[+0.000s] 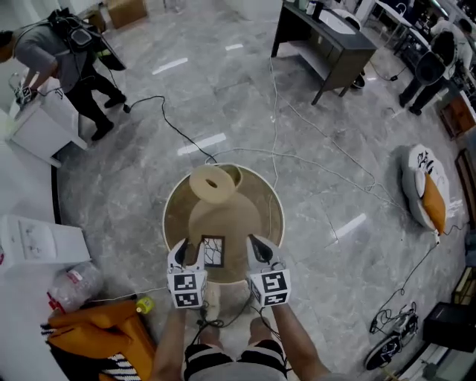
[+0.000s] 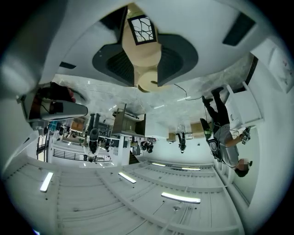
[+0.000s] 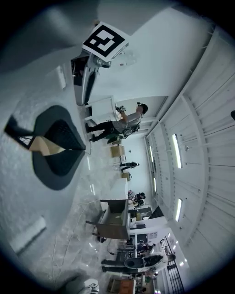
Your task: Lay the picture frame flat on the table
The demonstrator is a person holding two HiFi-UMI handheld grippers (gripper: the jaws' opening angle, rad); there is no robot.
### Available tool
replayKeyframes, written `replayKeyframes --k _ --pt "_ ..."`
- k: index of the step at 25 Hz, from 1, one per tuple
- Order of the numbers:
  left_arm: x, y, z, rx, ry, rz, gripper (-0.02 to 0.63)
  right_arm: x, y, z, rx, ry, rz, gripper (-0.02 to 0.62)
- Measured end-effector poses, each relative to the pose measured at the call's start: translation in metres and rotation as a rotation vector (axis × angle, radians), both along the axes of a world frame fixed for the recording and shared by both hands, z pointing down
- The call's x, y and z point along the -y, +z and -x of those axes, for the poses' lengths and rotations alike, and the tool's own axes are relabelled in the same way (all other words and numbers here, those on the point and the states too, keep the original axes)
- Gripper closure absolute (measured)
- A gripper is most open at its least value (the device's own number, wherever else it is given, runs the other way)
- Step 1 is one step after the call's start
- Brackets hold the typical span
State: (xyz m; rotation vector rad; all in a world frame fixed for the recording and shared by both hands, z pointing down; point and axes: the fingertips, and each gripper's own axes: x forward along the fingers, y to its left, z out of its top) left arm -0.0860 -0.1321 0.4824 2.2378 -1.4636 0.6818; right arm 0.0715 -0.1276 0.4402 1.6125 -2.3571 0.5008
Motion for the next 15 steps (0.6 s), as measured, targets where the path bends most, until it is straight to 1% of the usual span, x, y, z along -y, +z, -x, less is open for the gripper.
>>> replayKeyframes --k 4,8,10,15 --pt "-0.011 -0.051 0.001 -0.016 0.021 -0.051 0.447 -0.005 -0.05 0.004 -0.007 -0.004 -0.056 0.597" --pt "-0.025 -0.097 0.01 -0.012 0.034 -0.113 0.498 -0.019 -0.089 0.01 -0.006 0.0 -0.083 0.597" --pt "-0.03 -0.117 0.013 -0.016 0.038 -0.147 0.529 -0.028 -0.104 0.012 -0.007 -0.003 -0.091 0.597" --pt "-0.052 -0.155 0.021 -0.019 0.048 -0.206 0.546 -0.054 -0.136 0.021 -0.001 -0.001 -0.139 0.597"
